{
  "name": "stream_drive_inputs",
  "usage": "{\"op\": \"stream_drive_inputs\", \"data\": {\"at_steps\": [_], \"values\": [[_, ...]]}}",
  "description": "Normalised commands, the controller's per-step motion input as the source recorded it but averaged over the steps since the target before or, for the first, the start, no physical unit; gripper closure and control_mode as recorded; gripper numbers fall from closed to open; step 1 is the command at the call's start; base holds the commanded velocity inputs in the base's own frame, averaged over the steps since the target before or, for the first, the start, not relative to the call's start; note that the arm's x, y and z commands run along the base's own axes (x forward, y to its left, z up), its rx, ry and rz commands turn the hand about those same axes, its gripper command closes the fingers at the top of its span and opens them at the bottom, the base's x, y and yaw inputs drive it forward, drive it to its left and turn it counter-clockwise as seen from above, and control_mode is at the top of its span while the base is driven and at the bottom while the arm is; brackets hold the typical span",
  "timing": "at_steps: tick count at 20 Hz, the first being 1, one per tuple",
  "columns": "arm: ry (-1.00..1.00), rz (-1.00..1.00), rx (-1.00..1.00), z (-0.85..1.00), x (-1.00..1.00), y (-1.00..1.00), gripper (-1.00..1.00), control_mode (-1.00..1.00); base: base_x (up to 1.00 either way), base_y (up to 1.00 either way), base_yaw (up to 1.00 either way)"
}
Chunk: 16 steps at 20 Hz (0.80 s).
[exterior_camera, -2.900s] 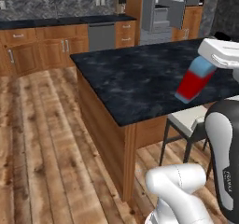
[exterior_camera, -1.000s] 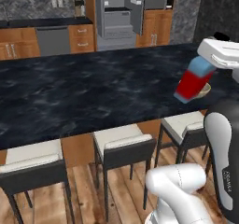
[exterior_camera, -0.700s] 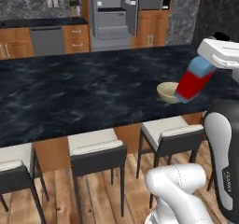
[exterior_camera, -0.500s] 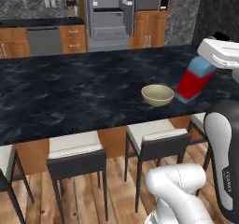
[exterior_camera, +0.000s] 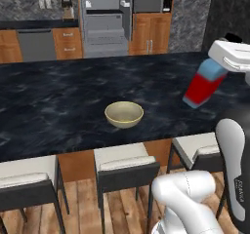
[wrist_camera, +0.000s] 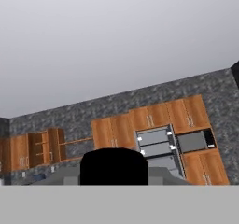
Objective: There is a bowl on the dining counter. Grab a lemon wedge from the fridge and place it in the bowl. Then get the liquor bottle and glass cup from the cabinet and place them next to the bowl.
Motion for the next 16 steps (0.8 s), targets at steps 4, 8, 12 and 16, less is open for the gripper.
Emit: {"op": "stream_drive_inputs", "data": {"at_steps": [4, 8, 12, 16], "values": [[0.0, 0.0, 0.0, 0.0, 0.0, 0.0, 1.0, 1.0, 0.97, -0.74, 0.06], [0.0, 0.0, 0.0, 0.0, 0.0, 0.0, 1.0, 1.0, 0.85, -0.43, 0.01], [0.0, 0.0, 0.0, 0.0, 0.0, 0.0, 1.0, 1.0, 0.78, -0.18, 0.0], [0.0, 0.03, -0.01, -0.27, 0.4, -0.06, 1.0, -1.0, 0.38, -0.03, 0.0]]}}
